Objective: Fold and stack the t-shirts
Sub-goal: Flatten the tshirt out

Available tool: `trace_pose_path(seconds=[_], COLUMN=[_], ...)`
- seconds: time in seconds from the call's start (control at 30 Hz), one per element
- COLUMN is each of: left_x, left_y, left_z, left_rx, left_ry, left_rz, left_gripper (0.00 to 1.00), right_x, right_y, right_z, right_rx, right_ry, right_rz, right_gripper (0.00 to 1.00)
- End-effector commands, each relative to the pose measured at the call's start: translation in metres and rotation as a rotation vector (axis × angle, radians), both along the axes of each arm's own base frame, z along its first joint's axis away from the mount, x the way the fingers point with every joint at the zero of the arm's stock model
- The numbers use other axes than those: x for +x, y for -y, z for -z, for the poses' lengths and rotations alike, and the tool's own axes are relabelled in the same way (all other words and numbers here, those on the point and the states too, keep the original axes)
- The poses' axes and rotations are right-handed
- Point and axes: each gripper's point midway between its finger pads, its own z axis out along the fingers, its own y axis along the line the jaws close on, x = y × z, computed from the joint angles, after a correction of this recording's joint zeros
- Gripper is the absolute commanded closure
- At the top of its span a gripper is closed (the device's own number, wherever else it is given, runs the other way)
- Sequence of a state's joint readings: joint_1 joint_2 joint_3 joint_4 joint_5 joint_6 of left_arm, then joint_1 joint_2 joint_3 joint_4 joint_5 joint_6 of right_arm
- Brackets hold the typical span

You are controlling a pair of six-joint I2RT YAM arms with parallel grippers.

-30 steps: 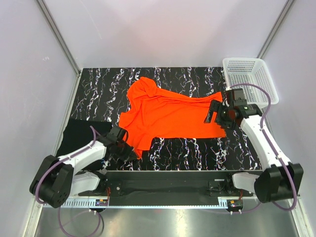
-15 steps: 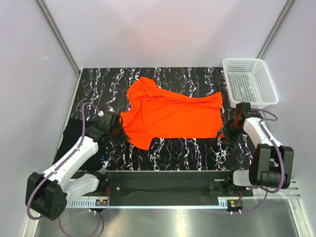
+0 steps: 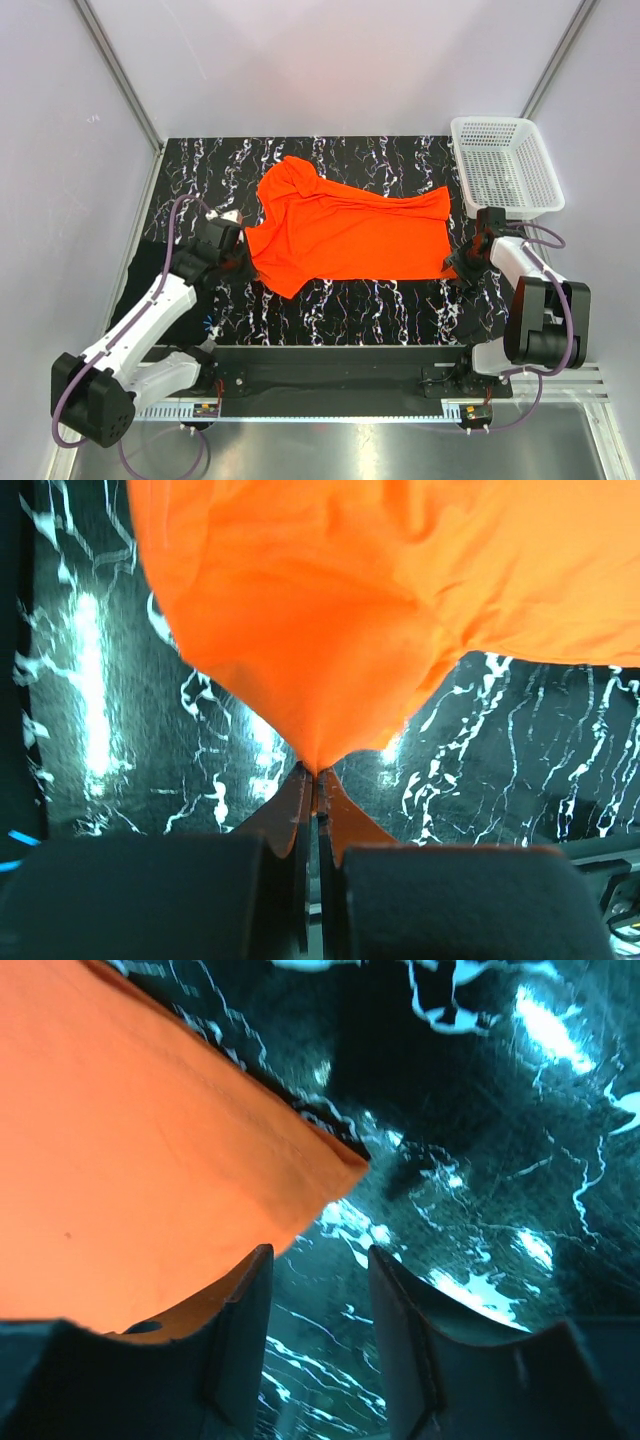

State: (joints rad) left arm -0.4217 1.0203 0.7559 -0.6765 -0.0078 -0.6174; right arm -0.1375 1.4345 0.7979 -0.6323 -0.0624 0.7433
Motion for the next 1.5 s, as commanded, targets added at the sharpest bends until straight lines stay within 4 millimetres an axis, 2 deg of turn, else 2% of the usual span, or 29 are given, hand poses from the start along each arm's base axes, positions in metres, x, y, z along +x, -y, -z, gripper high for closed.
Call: trace_pose_path(seconds=[0.0, 0.3, 0.57, 0.8, 0.87, 0.9, 0.97, 1.03, 1.07, 1.13, 1.17, 1.2, 1.23, 1.27, 1.33, 1.37, 1.43, 1.47], left_x=[0.018, 0.021, 0.025, 0.030, 0.031, 0.032, 0.036, 0.039, 0.044, 0.051, 0.059, 0.065, 0.073, 0.077, 0.091, 0.097, 0.109, 0.112], left_y=[0.005, 0.010, 0.010, 0.010, 0.010, 0.011, 0.006, 0.003, 0.002, -0.002, -0.003, -0.004, -0.006, -0.008, -0.014, -0.016, -0.018, -0.024], left_z=[-0.032, -0.039, -0.049, -0.061, -0.065, -0.067, -0.075, -0.085, -0.100, -0.117, -0.137, -0.148, -0.175, -0.187, -0.207, -0.234, -0.253, -0.281], left_rx=[0.002, -0.003, 0.005, 0.010, 0.010, 0.011, 0.037, 0.055, 0.063, 0.094, 0.108, 0.121, 0.130, 0.161, 0.216, 0.245, 0.294, 0.328], left_ry=[0.119, 0.144, 0.178, 0.213, 0.223, 0.230, 0.263, 0.286, 0.324, 0.367, 0.417, 0.443, 0.508, 0.540, 0.584, 0.647, 0.684, 0.747], left_rz=[0.063, 0.108, 0.115, 0.126, 0.132, 0.135, 0.126, 0.125, 0.130, 0.121, 0.124, 0.121, 0.104, 0.119, 0.105, 0.110, 0.113, 0.106], left_gripper=[1.00, 1.00, 1.00, 1.00, 1.00, 1.00, 1.00, 1.00, 1.00, 1.00, 1.00, 1.00, 1.00, 1.00, 1.00, 1.00, 1.00, 1.00], right_x=[0.013, 0.012, 0.011, 0.017, 0.017, 0.018, 0.020, 0.025, 0.033, 0.049, 0.068, 0.077, 0.087, 0.107, 0.124, 0.139, 0.151, 0.156], right_y=[0.017, 0.020, 0.022, 0.030, 0.030, 0.029, 0.026, 0.022, 0.019, 0.018, 0.016, 0.016, 0.017, 0.021, 0.026, 0.033, 0.041, 0.045], right_z=[0.003, 0.022, 0.036, 0.037, 0.038, 0.038, 0.035, 0.022, 0.009, -0.024, -0.056, -0.071, -0.087, -0.119, -0.148, -0.183, -0.216, -0.234], right_rx=[-0.070, -0.076, -0.087, -0.129, -0.136, -0.132, -0.117, -0.098, -0.081, -0.074, -0.054, -0.054, -0.057, -0.070, -0.085, -0.117, -0.151, -0.171], right_ry=[0.035, -0.005, -0.046, -0.043, -0.045, -0.042, -0.030, 0.012, 0.052, 0.158, 0.255, 0.297, 0.340, 0.420, 0.483, 0.564, 0.638, 0.675], right_rz=[0.076, 0.115, 0.110, 0.065, 0.046, 0.039, 0.015, 0.014, 0.018, 0.045, 0.057, 0.059, 0.064, 0.067, 0.081, 0.107, 0.126, 0.132], right_gripper=[0.52, 0.53, 0.66, 0.73, 0.79, 0.89, 0.99, 1.00, 1.00, 1.00, 1.00, 1.00, 1.00, 1.00, 1.00, 1.00, 1.00, 1.00])
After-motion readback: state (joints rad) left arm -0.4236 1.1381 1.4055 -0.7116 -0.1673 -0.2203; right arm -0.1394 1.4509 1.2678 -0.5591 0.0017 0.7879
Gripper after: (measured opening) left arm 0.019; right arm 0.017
